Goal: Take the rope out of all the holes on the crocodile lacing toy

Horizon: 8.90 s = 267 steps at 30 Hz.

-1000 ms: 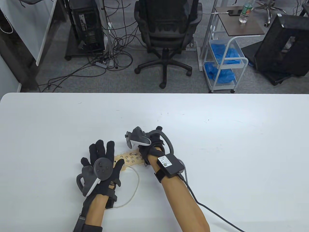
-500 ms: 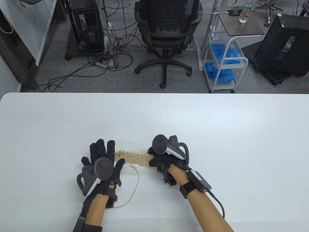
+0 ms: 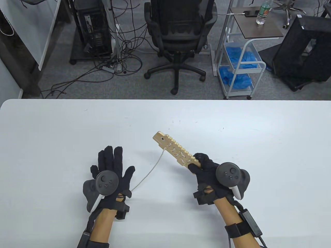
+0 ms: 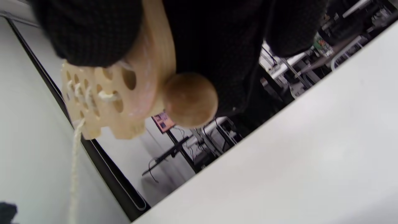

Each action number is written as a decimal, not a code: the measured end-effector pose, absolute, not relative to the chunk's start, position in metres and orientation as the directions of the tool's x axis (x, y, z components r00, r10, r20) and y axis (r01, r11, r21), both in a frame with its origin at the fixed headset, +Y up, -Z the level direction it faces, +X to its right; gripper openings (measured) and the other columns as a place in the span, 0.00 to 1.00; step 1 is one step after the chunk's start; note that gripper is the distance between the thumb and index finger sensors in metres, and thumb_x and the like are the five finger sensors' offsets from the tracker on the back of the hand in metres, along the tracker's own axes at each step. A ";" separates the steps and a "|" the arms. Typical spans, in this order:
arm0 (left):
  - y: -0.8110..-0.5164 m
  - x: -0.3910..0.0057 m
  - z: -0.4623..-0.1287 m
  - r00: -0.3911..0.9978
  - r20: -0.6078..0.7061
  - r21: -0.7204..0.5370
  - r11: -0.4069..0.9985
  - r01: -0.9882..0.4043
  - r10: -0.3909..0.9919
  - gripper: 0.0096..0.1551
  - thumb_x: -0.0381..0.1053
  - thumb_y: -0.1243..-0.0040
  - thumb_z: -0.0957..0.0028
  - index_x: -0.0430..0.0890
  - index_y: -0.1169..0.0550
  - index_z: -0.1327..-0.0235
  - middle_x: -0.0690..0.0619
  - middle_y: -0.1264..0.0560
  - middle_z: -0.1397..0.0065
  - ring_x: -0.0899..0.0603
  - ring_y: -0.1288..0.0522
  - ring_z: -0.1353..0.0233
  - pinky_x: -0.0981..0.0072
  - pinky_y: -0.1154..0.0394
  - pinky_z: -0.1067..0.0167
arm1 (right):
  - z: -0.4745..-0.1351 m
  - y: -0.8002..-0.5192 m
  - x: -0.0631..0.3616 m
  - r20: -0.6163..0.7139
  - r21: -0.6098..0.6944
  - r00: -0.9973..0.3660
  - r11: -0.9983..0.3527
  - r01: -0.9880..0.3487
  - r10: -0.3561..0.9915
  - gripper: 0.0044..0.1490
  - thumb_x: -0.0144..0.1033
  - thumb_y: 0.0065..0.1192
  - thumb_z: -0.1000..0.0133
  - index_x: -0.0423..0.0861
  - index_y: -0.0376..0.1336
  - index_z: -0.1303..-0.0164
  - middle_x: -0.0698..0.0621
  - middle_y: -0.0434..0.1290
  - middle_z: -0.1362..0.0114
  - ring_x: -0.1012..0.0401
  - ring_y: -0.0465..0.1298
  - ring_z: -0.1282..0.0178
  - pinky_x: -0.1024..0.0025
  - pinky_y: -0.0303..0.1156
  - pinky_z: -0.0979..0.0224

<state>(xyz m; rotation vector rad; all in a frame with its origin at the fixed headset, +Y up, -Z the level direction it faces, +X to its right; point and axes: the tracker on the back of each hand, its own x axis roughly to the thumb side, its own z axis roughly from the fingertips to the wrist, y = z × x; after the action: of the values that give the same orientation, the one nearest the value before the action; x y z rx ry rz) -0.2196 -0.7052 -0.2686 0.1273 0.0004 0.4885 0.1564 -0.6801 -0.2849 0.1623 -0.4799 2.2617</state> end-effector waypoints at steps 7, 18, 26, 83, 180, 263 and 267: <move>-0.719 -0.213 -0.273 0.827 0.079 0.035 0.827 -0.561 0.557 0.40 0.66 0.52 0.44 0.57 0.40 0.16 0.48 0.38 0.12 0.37 0.42 0.14 0.20 0.51 0.27 | -0.262 -0.647 0.164 0.373 -0.339 -0.603 -0.501 -0.796 0.705 0.28 0.42 0.69 0.58 0.53 0.68 0.46 0.47 0.84 0.51 0.49 0.87 0.52 0.37 0.72 0.35; -0.737 -0.184 -0.279 0.841 0.197 -0.233 0.857 -0.459 0.504 0.37 0.63 0.45 0.46 0.54 0.30 0.21 0.47 0.28 0.18 0.37 0.33 0.20 0.19 0.49 0.27 | -0.234 -0.618 0.155 0.516 -0.339 -0.460 -0.321 -0.884 0.722 0.28 0.42 0.68 0.57 0.52 0.67 0.45 0.46 0.83 0.50 0.48 0.87 0.54 0.35 0.70 0.34; -0.750 -0.140 -0.273 0.906 0.311 -0.290 0.936 -0.199 0.289 0.50 0.65 0.32 0.54 0.59 0.38 0.16 0.50 0.35 0.13 0.37 0.38 0.16 0.18 0.51 0.26 | -0.223 -0.611 0.144 0.565 -0.295 -0.410 -0.289 -0.911 0.717 0.28 0.42 0.68 0.56 0.51 0.67 0.45 0.46 0.83 0.50 0.48 0.86 0.54 0.36 0.70 0.34; -0.670 -0.165 -0.234 0.880 0.360 0.405 0.798 -0.446 0.309 0.24 0.54 0.30 0.54 0.65 0.16 0.43 0.60 0.15 0.42 0.54 0.17 0.44 0.42 0.26 0.31 | -0.248 -0.723 0.131 0.150 -0.127 -0.572 -0.558 -0.820 0.806 0.29 0.43 0.66 0.54 0.42 0.68 0.46 0.44 0.84 0.57 0.49 0.86 0.65 0.40 0.74 0.42; -0.722 -0.213 -0.272 0.423 0.184 -0.025 0.434 -0.900 0.887 0.25 0.56 0.37 0.48 0.63 0.21 0.34 0.57 0.18 0.36 0.48 0.21 0.37 0.35 0.32 0.29 | -0.270 -0.770 0.222 -0.060 -0.304 0.294 0.263 -0.916 0.954 0.29 0.44 0.62 0.50 0.42 0.64 0.42 0.43 0.81 0.51 0.48 0.85 0.59 0.39 0.72 0.39; -0.734 -0.171 -0.268 -0.363 -0.022 -0.487 -0.328 -0.810 0.931 0.45 0.66 0.51 0.40 0.59 0.51 0.12 0.55 0.31 0.16 0.42 0.35 0.18 0.30 0.40 0.25 | -0.250 -0.732 0.117 0.315 0.079 -0.232 -0.269 -0.960 0.920 0.29 0.38 0.65 0.53 0.46 0.65 0.41 0.43 0.81 0.47 0.46 0.83 0.52 0.37 0.70 0.37; -0.735 -0.174 -0.267 -0.208 -0.023 -0.420 -0.198 -0.886 0.978 0.48 0.68 0.49 0.41 0.56 0.51 0.12 0.51 0.33 0.16 0.40 0.37 0.18 0.29 0.41 0.25 | -0.245 -0.721 0.121 0.390 -0.037 -0.357 -0.373 -0.927 0.849 0.29 0.38 0.66 0.54 0.46 0.65 0.41 0.43 0.81 0.47 0.46 0.84 0.53 0.37 0.70 0.37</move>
<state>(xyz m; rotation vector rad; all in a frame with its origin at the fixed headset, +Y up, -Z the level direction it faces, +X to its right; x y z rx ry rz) -0.1744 -0.7348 -0.2665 -0.3321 -0.3686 1.7540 0.1211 -0.7209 -0.2449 0.3666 -0.2996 1.9304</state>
